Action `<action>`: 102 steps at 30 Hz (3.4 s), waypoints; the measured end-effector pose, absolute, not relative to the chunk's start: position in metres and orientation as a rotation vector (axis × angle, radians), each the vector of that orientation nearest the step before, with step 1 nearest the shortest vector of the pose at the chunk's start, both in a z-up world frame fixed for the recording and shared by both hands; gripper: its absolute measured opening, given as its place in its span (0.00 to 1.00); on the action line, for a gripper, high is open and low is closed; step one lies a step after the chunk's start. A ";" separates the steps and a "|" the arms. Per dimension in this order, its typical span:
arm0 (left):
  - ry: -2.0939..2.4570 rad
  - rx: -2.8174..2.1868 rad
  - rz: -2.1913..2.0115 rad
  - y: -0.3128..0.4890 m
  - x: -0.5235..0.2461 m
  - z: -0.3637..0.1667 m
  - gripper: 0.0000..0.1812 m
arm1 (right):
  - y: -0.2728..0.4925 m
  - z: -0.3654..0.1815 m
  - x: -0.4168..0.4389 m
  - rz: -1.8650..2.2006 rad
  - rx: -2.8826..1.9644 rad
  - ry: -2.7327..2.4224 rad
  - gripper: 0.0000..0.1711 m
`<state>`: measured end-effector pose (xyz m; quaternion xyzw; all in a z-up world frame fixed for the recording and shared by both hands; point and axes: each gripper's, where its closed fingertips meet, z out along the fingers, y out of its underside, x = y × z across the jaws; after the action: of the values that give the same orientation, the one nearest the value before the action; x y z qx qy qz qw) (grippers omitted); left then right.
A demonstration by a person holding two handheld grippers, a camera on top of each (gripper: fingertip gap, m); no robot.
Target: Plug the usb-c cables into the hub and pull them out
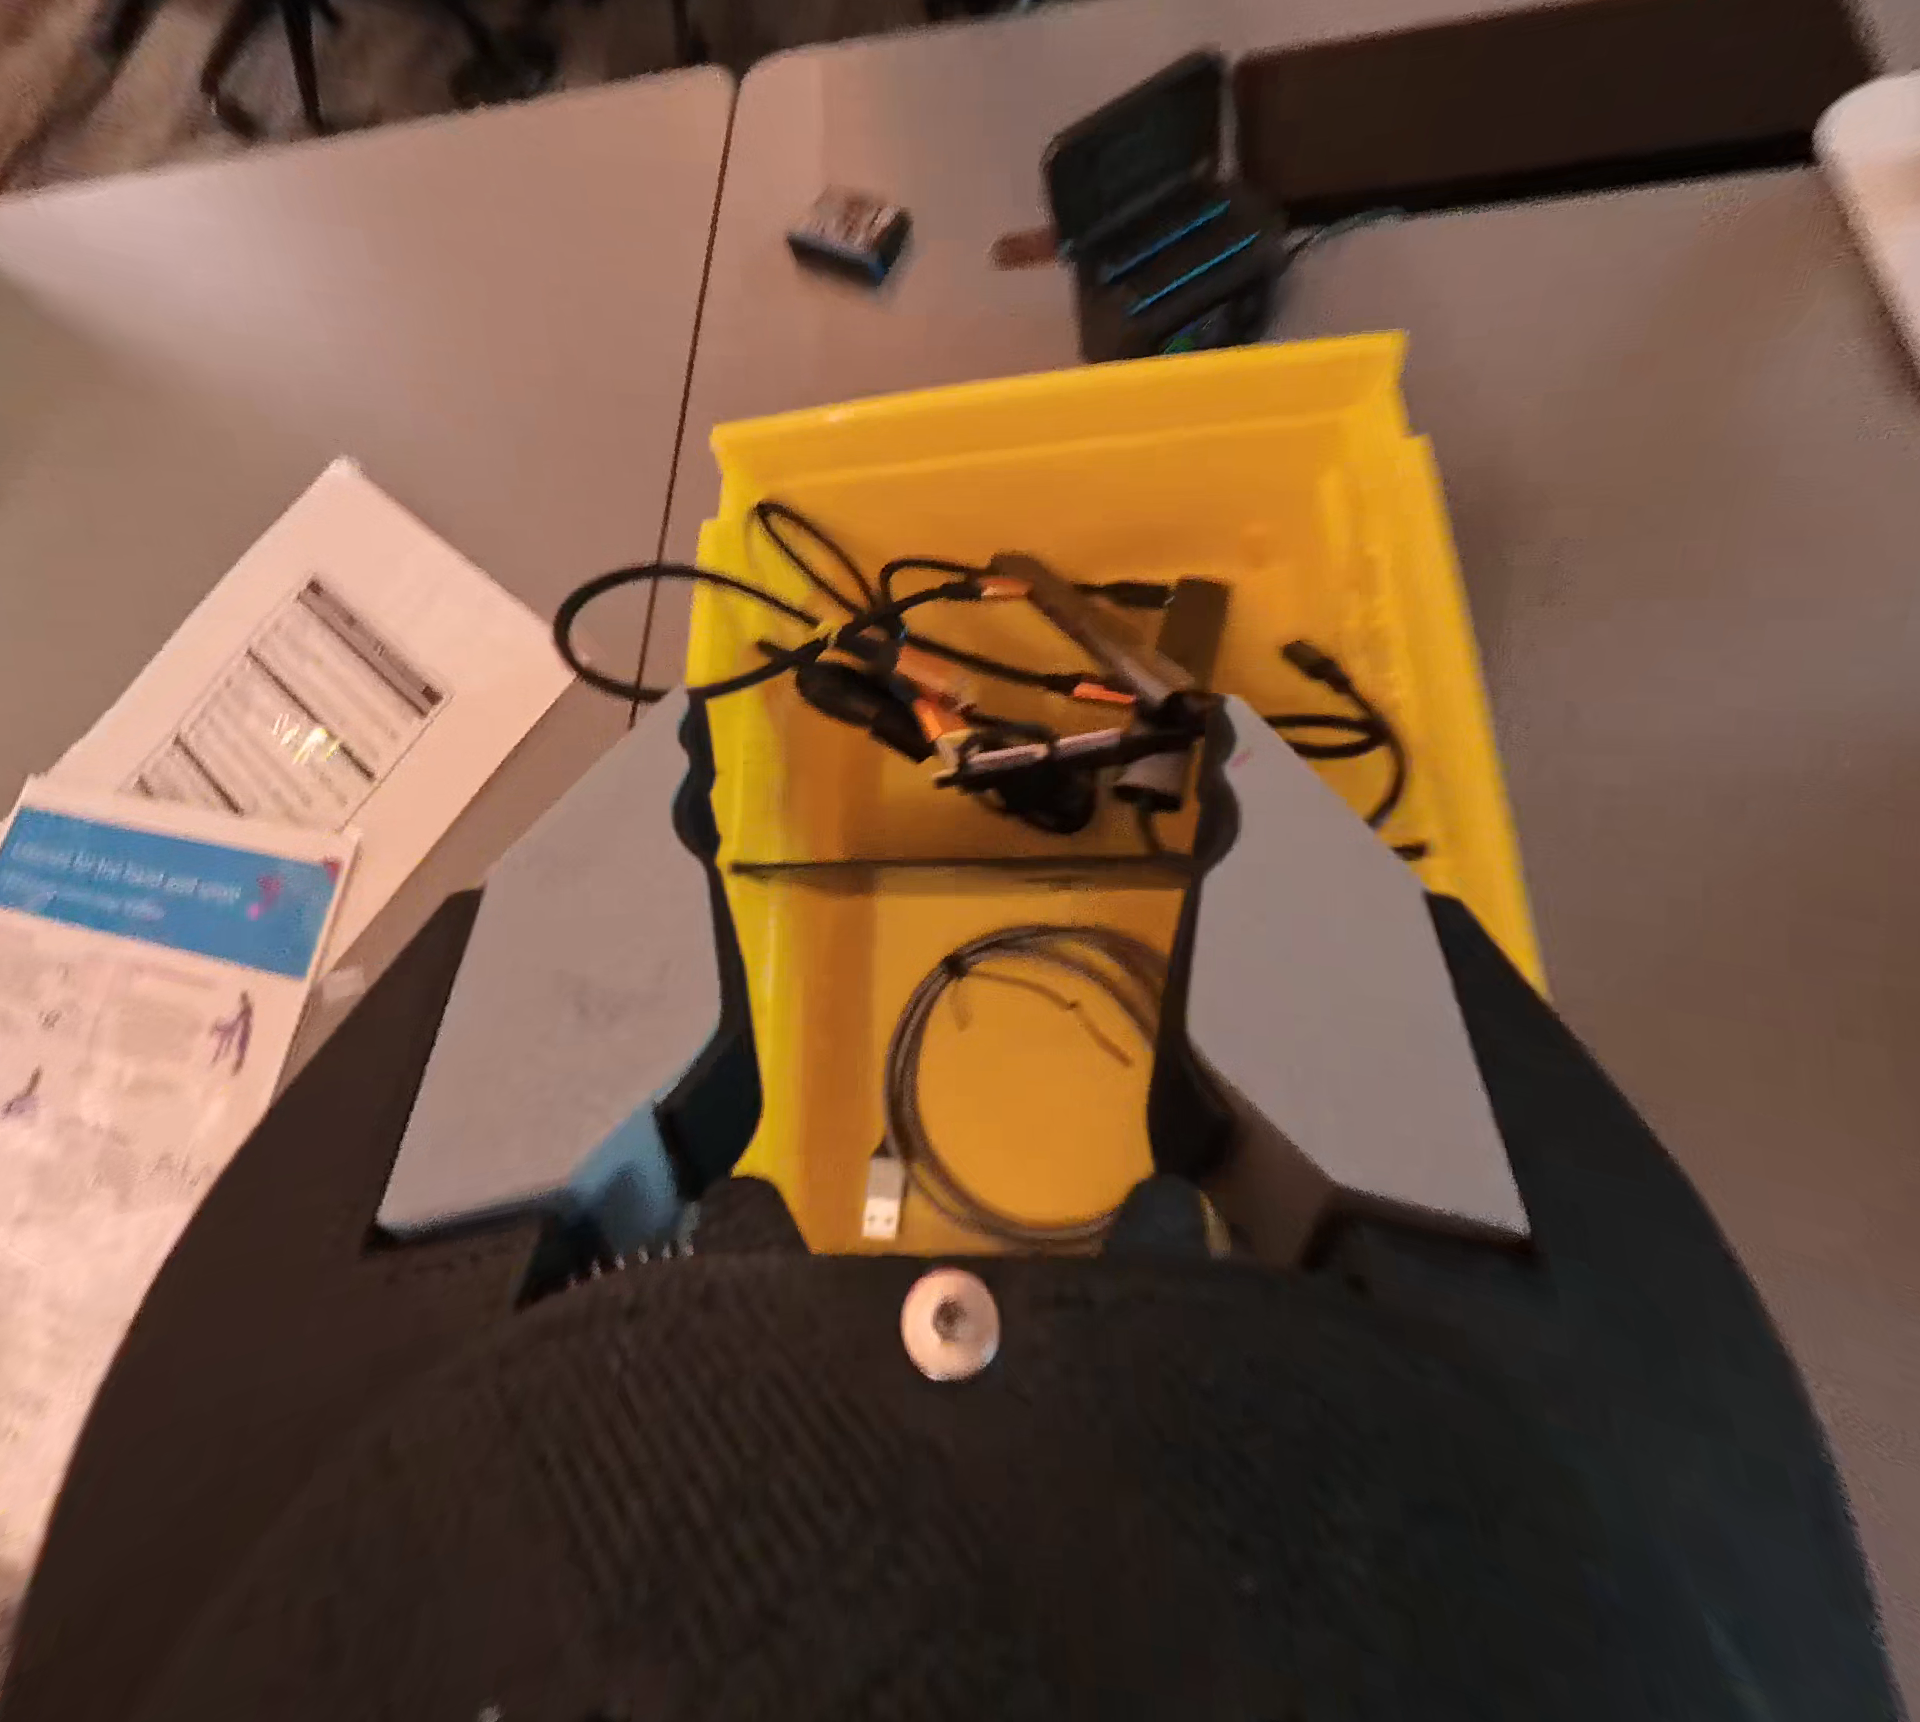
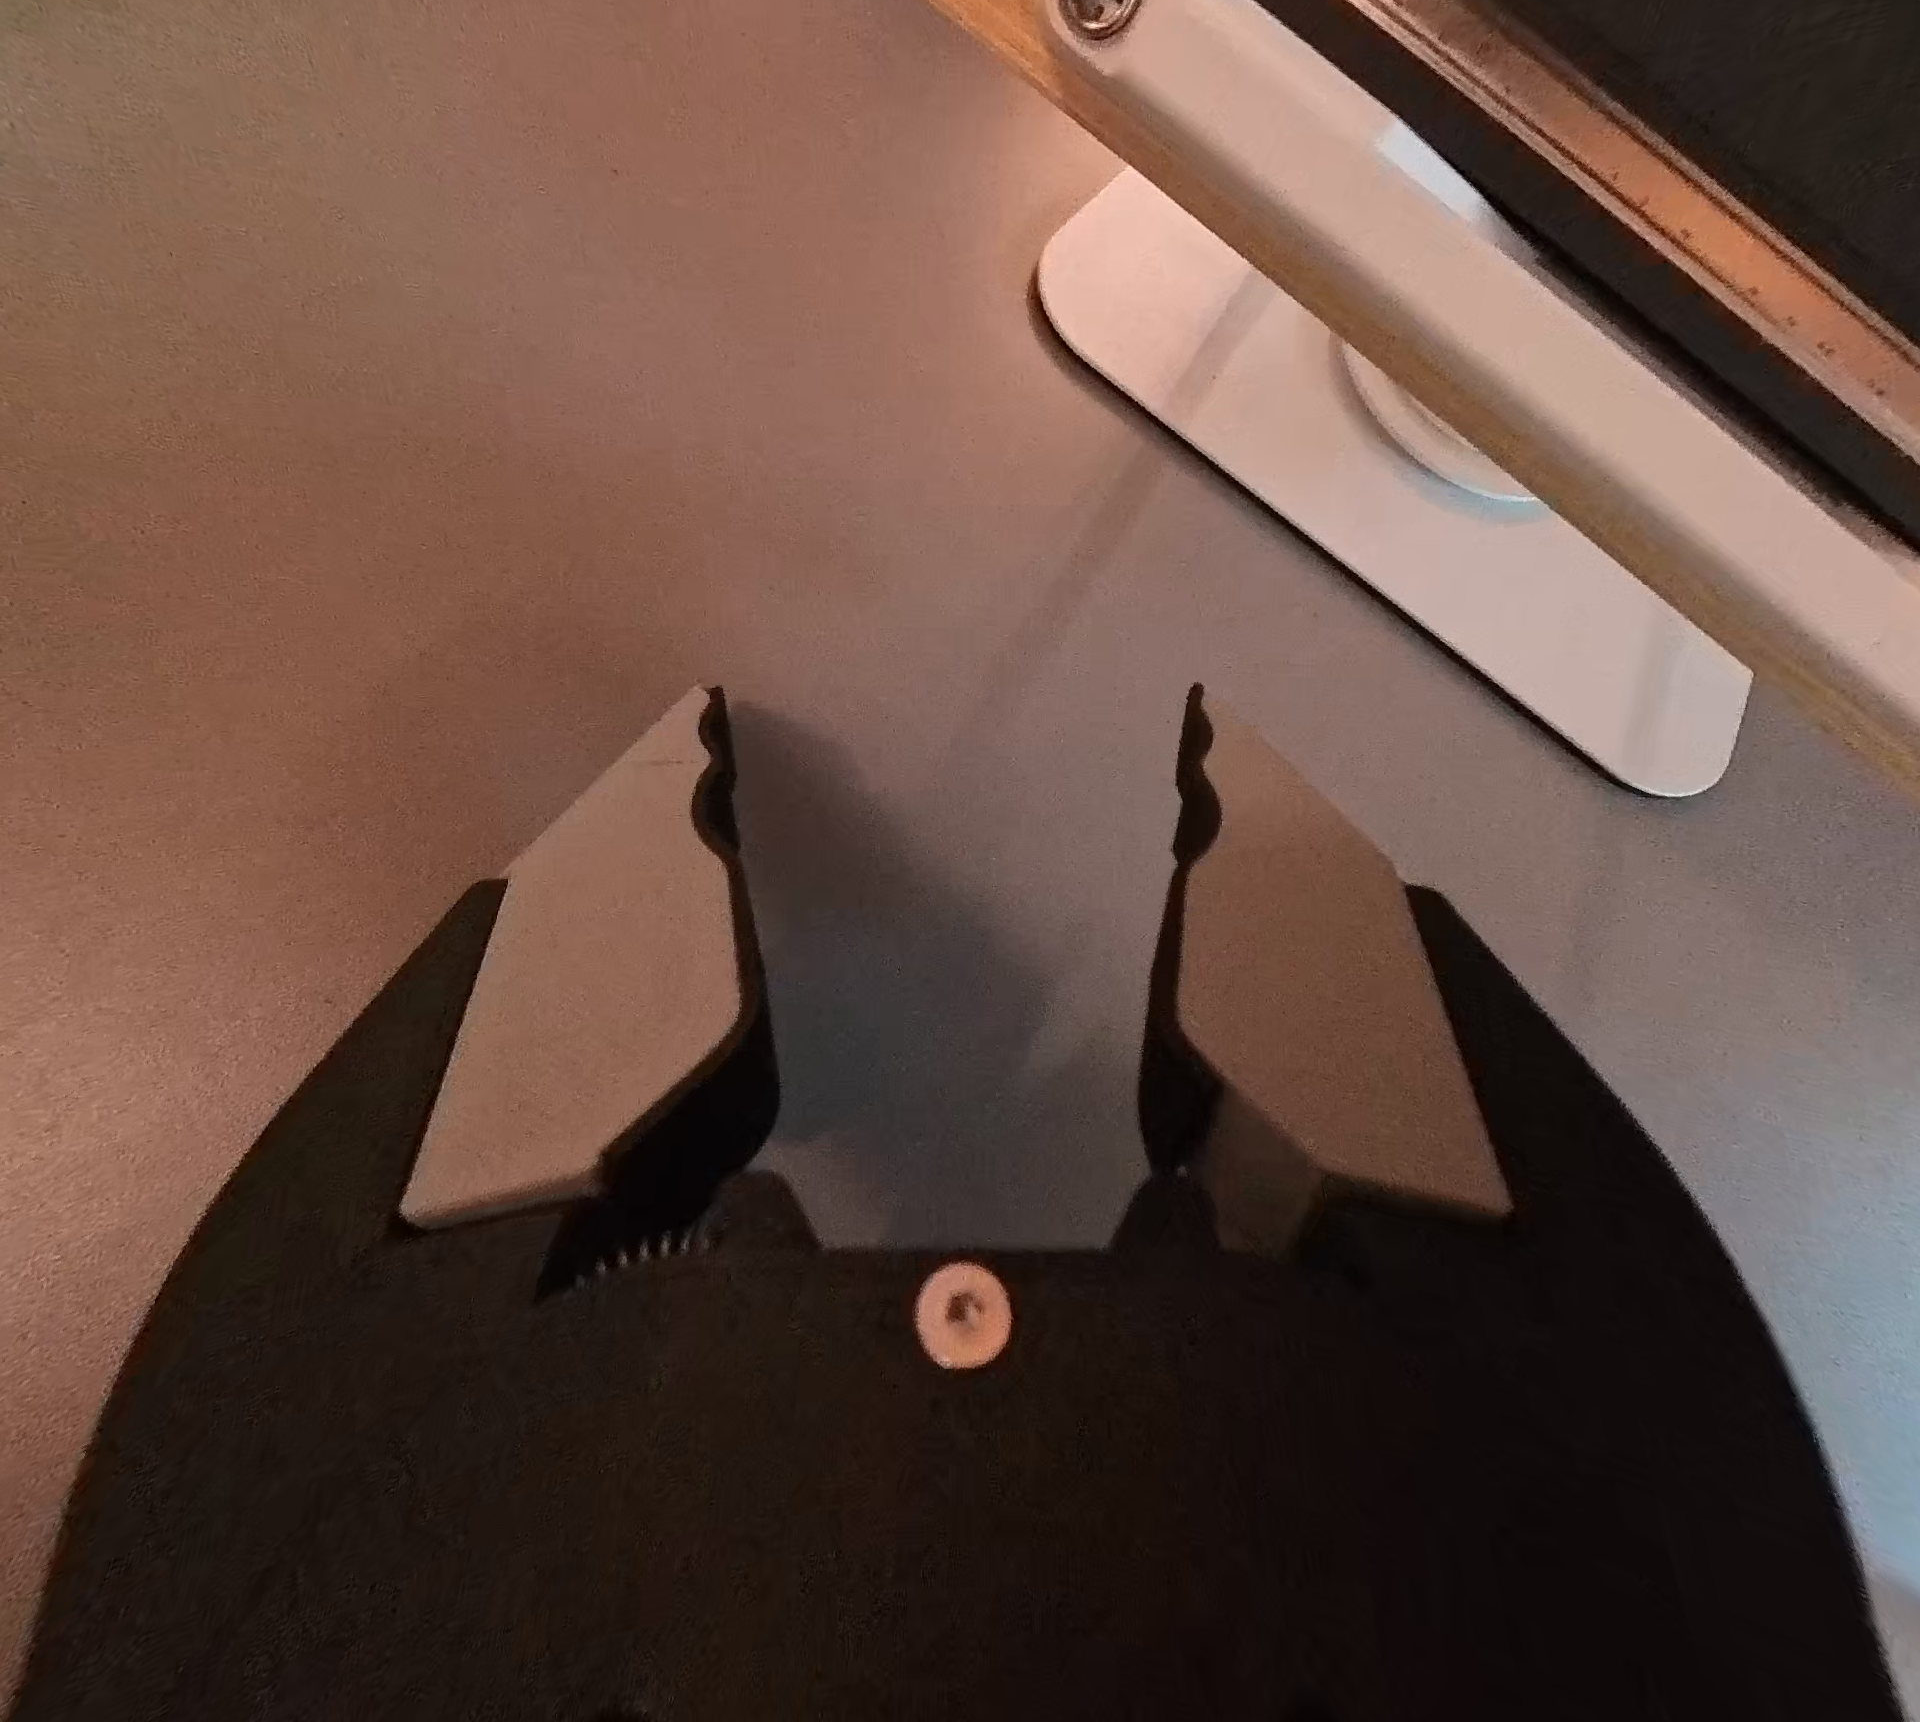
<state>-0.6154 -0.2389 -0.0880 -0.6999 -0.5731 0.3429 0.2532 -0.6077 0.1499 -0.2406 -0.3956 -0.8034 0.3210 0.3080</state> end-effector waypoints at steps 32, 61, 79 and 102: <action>-1.780 -1.722 0.937 -0.306 -0.653 -0.097 0.29 | 0.144 -0.242 -0.605 0.795 -0.952 -2.143 0.45; -1.635 -1.766 1.048 -0.308 -0.668 -0.080 0.01 | 0.139 -0.242 -0.604 0.792 -0.915 -2.153 0.42; -1.360 -1.790 1.236 -0.261 -0.644 0.034 0.01 | 0.137 -0.242 -0.603 0.783 -0.890 -2.149 0.40; -0.931 -1.858 1.440 -0.166 -0.572 0.164 0.01 | 0.137 -0.241 -0.602 0.760 -0.851 -2.134 0.40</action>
<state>-0.5715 -0.1655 0.1643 -0.7007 -0.3509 0.5431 0.3016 -0.6015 0.1371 -0.2406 -0.3292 -0.8250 0.2940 0.3529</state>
